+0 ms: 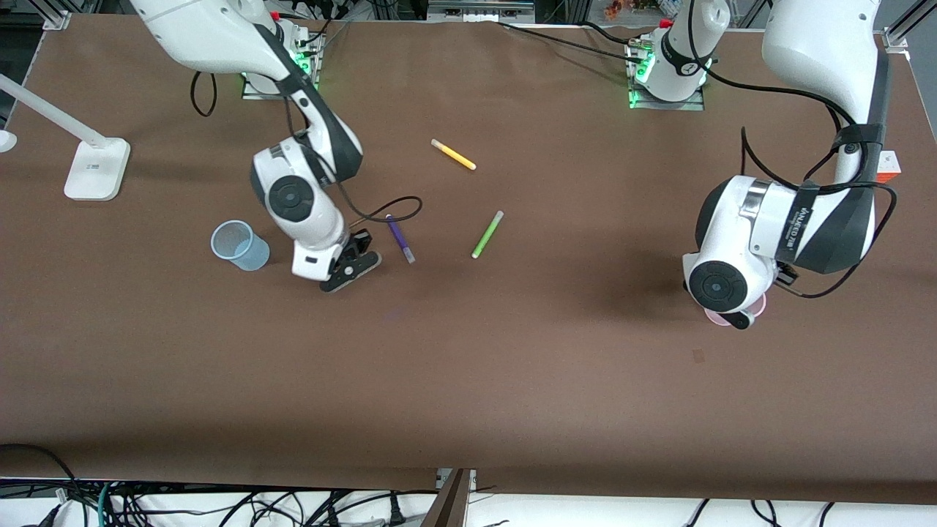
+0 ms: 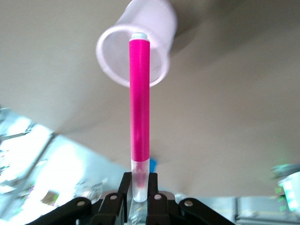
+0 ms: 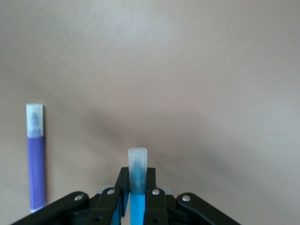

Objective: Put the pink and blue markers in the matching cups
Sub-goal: 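Drop the pink marker in its cup while the right gripper carries blue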

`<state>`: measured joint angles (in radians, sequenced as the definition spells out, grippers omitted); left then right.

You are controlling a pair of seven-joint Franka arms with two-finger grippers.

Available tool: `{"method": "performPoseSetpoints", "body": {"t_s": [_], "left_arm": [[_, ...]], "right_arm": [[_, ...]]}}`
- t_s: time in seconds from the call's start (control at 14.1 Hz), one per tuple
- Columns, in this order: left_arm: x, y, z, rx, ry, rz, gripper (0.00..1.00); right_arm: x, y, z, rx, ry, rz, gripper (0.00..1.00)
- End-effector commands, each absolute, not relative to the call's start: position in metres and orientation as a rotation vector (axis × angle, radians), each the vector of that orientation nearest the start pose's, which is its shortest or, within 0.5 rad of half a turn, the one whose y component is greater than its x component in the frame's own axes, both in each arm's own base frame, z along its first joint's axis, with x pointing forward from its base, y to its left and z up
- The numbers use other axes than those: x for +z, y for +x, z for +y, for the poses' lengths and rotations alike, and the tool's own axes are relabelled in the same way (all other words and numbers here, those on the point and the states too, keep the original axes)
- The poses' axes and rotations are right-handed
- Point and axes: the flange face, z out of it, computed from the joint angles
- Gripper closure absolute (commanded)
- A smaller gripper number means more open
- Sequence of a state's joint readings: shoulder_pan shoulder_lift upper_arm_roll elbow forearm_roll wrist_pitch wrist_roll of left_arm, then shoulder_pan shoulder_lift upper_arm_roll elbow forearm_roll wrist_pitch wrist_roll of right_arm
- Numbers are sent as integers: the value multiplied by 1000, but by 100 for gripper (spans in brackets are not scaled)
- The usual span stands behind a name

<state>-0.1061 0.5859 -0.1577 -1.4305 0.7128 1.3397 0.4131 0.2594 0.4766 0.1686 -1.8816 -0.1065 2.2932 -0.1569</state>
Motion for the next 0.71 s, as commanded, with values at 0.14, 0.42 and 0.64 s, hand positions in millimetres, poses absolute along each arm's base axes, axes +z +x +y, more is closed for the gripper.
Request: {"method": "performPoseSetpoints", "body": {"t_s": [0.14, 0.42, 0.64], "left_arm": [[320, 654, -55, 964, -2044, 953, 100], [290, 643, -41, 1040, -2056, 948, 100], [285, 647, -31, 1018, -2077, 953, 100]], "right_arm": [[352, 606, 190, 211, -2732, -1332, 100], [370, 611, 93, 108, -2331, -1523, 100], [358, 605, 44, -32, -2098, -1557, 100]]}}
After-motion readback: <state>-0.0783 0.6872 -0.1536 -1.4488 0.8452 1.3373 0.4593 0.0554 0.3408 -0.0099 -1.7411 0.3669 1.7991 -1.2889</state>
